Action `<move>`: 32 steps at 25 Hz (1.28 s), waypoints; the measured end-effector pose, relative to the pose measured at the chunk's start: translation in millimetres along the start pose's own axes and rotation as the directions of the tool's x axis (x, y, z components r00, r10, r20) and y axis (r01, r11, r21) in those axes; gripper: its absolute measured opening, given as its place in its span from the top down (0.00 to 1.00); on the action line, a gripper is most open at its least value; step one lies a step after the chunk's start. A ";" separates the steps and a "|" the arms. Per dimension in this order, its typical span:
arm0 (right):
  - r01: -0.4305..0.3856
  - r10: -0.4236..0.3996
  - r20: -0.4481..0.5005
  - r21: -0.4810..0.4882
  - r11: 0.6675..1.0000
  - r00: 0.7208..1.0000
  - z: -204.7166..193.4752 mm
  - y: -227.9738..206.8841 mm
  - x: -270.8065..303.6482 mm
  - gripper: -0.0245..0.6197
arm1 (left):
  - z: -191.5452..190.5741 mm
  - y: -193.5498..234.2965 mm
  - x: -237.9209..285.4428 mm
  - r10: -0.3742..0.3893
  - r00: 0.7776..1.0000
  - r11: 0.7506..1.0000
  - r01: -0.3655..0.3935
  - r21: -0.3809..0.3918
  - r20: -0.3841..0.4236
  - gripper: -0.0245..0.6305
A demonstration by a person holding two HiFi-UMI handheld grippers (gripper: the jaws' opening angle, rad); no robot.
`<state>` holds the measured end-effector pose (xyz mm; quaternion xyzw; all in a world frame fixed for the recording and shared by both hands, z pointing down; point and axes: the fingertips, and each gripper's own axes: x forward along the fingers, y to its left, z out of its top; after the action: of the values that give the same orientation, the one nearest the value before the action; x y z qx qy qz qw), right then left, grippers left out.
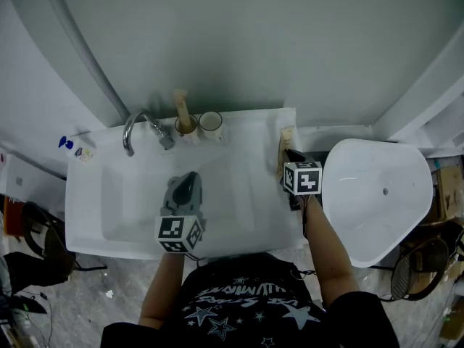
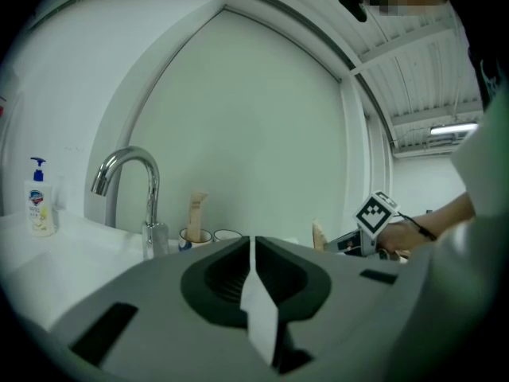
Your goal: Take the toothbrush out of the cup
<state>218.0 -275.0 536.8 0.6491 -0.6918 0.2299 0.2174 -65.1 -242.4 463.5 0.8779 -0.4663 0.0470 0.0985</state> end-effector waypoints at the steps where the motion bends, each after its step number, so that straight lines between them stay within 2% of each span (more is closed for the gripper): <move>1: 0.003 -0.002 -0.009 0.002 1.000 1.000 -1.5 -2.6 3.1 0.92 | -0.3 -0.2 0.9 0.002 1.000 1.000 -0.002 -0.001 -0.001 0.92; 8: 0.007 -0.006 -0.034 0.033 0.999 0.999 -2.6 -12.7 29.2 0.92 | -4.6 7.2 8.4 0.031 0.999 0.999 -0.031 -0.006 -0.015 0.92; 24: 0.056 -0.043 -0.163 0.074 0.996 0.986 -33.9 -35.8 78.6 0.92 | -20.3 17.3 15.8 0.079 0.994 0.997 -0.081 -0.013 -0.071 0.92; 32: 0.074 -0.060 -0.170 0.081 0.994 0.984 -37.3 -38.0 83.4 0.92 | -23.1 19.9 15.8 0.081 0.994 0.996 -0.083 -0.025 -0.072 0.92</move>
<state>250.7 -321.1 618.0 0.6594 -0.6381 0.3061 0.2537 -72.6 -261.0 491.4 0.8544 -0.4987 0.0756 0.1250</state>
